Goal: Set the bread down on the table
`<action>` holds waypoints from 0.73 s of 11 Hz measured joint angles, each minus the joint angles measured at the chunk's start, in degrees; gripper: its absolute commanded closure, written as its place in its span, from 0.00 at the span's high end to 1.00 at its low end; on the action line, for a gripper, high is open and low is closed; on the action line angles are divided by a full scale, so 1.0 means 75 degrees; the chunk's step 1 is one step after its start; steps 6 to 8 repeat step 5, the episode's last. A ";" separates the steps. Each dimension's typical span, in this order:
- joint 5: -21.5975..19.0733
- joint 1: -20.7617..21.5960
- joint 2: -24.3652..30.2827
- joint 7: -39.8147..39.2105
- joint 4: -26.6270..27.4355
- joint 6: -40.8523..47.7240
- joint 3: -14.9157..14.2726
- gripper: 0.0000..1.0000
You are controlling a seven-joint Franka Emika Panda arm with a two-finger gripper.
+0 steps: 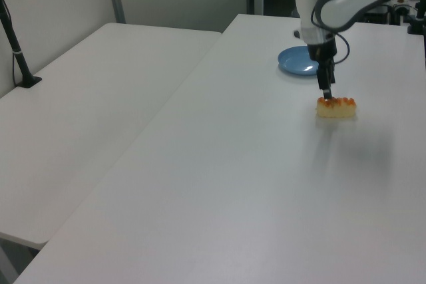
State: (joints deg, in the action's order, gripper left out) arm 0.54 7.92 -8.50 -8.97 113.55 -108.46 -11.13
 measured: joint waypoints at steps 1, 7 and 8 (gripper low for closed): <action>0.0000 -0.0121 0.0171 0.0406 -0.0378 0.0113 0.0239 1.00; 0.0000 -0.0399 0.0889 0.1282 -0.2409 0.1326 0.0751 1.00; 0.0000 -0.0399 0.0889 0.1282 -0.2409 0.1326 0.0751 1.00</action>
